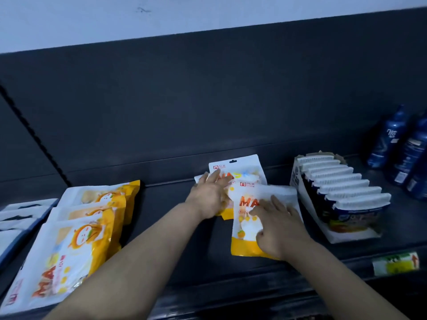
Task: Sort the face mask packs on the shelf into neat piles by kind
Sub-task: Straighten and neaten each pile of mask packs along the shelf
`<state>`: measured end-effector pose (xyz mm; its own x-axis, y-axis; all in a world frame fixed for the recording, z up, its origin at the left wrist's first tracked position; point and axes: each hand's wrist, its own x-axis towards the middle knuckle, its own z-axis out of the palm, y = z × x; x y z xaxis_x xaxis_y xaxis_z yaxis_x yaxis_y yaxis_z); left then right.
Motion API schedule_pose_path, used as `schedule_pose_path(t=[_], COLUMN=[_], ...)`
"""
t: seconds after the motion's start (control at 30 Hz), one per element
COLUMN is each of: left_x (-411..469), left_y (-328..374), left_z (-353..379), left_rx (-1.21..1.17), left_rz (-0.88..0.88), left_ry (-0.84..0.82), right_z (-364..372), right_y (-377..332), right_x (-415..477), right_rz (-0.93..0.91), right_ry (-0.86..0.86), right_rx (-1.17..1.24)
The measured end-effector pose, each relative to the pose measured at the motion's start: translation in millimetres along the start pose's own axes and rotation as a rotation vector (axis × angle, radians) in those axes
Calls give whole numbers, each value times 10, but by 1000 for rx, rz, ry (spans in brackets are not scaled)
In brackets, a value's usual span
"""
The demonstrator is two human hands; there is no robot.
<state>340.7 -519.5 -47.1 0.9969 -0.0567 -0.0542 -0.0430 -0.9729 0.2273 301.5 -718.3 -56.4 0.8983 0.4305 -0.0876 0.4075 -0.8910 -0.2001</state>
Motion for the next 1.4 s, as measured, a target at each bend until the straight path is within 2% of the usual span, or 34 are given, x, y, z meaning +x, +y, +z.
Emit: schedule_pose_path(t=[0.13,0.23,0.47,0.67,0.77,0.9,1.0,1.07,1.23,1.3,1.4], left_x=[201,190,-66,-157,-136,-67,-30,-45,-263,-336,-464], left_y=[-4,-13,-18,-116,-192,-238,-263,-273,-332,-398,-411], left_z=[135,173,-16,-34,-20,-19,-2,-1,12,43,66], left_rx=[2,21,272,438,413,270,186,232,469,452,274], left_rz=[-7,-14,-26,9,76,179,172,182,249,280,268], left_ry=[-117,-116,-157,-86,-27,-100,-148,-132,47,87,14], right_z=[-16,16,-12,33,75,113,130,145,165,169,157], right_y=[-1,-45,-133,-229,-260,-270,-256,-270,-361,-375,-393], right_x=[-27,-50,14,21,8,-5,-10,-1,110,145,139], right_rz=[41,32,77,109,161,234,263,291,377,415,458], right_ry=[57,130,31,-1,44,93,119,129,93,101,94], right_rx=[61,-15,-54,-118,-123,-50,-59,-77,-38,-6,22])
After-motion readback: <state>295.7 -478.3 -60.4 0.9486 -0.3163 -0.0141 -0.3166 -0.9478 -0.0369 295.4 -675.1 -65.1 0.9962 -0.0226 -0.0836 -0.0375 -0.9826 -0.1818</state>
